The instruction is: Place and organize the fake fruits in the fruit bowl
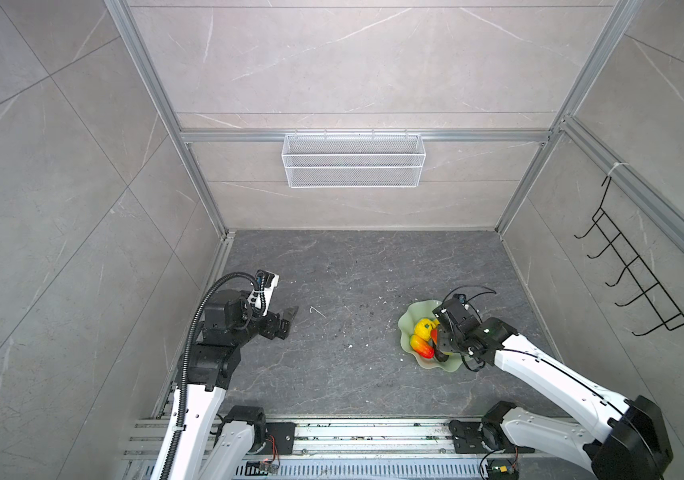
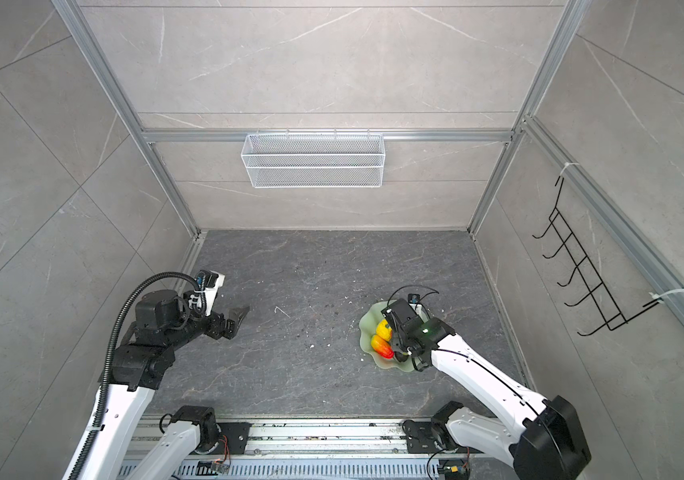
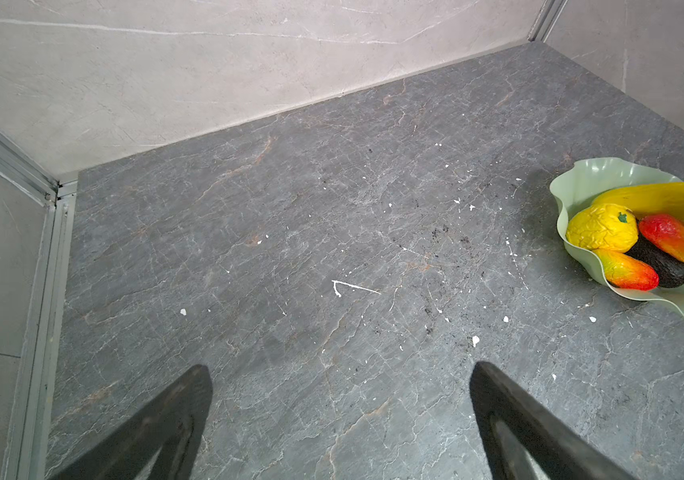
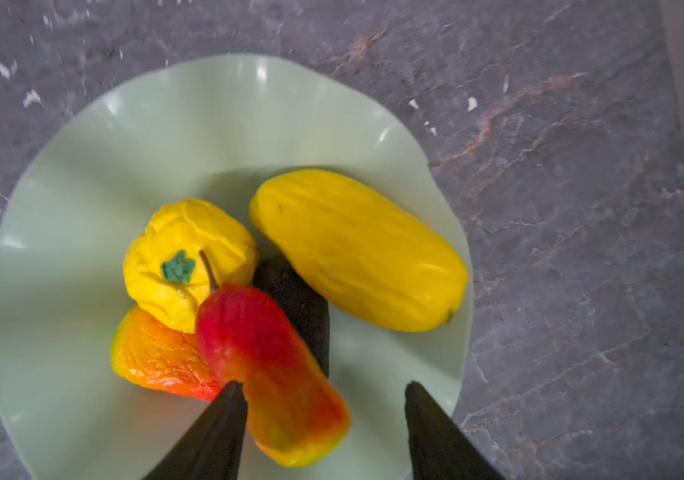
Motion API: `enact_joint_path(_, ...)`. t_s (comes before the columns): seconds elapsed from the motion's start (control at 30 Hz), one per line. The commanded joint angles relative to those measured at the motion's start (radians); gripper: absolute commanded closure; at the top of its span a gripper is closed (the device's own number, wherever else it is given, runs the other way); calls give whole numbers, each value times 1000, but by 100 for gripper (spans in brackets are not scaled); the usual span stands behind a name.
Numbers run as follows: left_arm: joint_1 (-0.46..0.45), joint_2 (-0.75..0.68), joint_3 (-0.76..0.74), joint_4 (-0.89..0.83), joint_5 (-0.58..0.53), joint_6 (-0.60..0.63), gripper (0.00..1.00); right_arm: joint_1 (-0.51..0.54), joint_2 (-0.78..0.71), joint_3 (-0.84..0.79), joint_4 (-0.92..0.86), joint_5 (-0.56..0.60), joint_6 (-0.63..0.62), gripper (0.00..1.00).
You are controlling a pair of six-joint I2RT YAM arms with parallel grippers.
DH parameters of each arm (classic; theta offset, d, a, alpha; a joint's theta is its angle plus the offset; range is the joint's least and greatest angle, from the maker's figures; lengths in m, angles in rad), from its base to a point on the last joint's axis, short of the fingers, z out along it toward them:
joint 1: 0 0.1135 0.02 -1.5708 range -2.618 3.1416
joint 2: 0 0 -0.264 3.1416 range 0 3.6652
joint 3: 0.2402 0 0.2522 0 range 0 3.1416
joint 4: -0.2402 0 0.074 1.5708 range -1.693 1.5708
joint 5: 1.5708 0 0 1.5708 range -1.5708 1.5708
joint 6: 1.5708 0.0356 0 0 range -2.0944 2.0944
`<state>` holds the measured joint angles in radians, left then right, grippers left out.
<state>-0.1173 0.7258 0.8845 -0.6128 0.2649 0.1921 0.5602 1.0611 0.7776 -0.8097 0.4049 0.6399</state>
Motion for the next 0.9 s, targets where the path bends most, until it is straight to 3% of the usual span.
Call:
enact_joint_path(0.0,5,-3,34,12,17,-2,0,-49,-86,-5,-40,54,76,24)
enact_joint_path(0.07,5,-6,34,12,19,-2,0,-88,-108,-16,-32,39,94,12)
enact_joint_path(0.1,5,-8,34,12,20,-2,0,-106,-112,-20,-30,35,103,0)
enact_joint_path(0.37,5,-13,33,12,17,-2,0,-295,-189,-65,-29,32,191,0)
enact_joint_path(0.67,5,-18,32,13,13,-2,0,-663,-190,-211,177,-332,204,0)
enact_joint_path(0.87,5,-12,33,13,6,0,0,-700,-78,-275,333,-475,238,0)
